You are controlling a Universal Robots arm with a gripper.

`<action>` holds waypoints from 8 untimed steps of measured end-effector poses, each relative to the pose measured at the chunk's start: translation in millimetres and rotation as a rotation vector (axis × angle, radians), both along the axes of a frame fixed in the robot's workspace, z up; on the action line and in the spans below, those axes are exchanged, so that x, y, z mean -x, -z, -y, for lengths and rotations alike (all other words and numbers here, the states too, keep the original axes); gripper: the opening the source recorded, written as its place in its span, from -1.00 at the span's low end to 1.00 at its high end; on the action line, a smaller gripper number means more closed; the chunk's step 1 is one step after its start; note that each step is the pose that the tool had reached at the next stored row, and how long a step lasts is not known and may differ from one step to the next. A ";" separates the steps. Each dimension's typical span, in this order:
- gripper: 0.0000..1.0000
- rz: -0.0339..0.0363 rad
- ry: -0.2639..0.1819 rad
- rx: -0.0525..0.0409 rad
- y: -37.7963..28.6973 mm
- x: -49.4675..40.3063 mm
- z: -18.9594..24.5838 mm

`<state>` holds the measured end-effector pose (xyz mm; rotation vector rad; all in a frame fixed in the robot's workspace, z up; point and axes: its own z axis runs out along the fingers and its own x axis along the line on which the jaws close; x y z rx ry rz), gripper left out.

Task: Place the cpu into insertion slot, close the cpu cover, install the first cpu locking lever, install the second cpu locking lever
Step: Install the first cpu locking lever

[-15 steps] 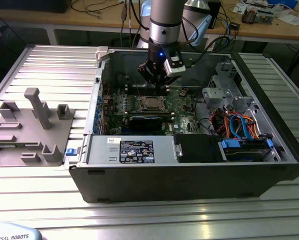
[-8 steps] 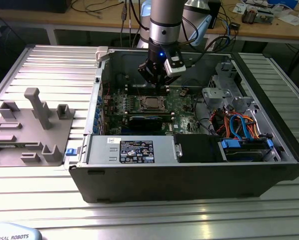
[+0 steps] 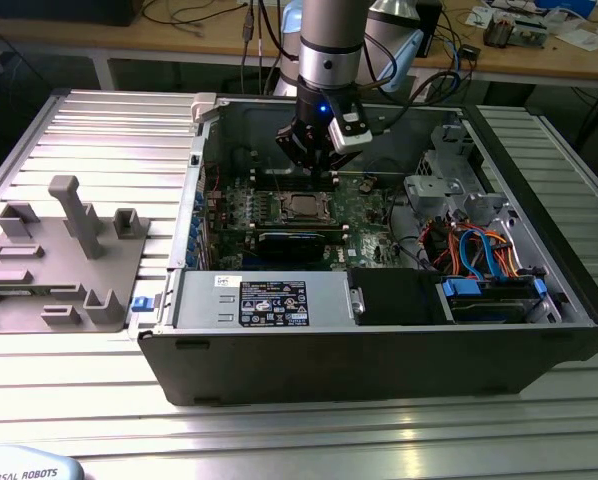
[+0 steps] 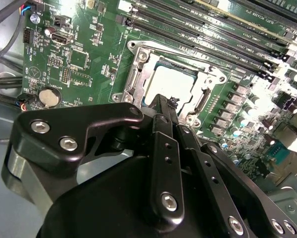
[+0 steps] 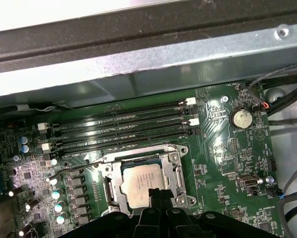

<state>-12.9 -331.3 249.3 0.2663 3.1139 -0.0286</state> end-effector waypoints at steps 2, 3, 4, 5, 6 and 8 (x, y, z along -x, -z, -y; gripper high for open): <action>-0.79 0.0000 -0.001 0.0000 0.0 0.0 0.0; -0.79 0.0000 -0.002 0.0000 0.0 0.0 0.0; -0.79 0.0000 -0.003 0.0000 0.0 0.0 0.0; -0.79 0.0001 -0.003 0.0000 0.0 0.0 0.0; -0.79 0.0000 -0.004 0.0000 0.0 0.0 0.0; -0.79 0.0000 -0.006 0.0000 0.0 0.0 0.0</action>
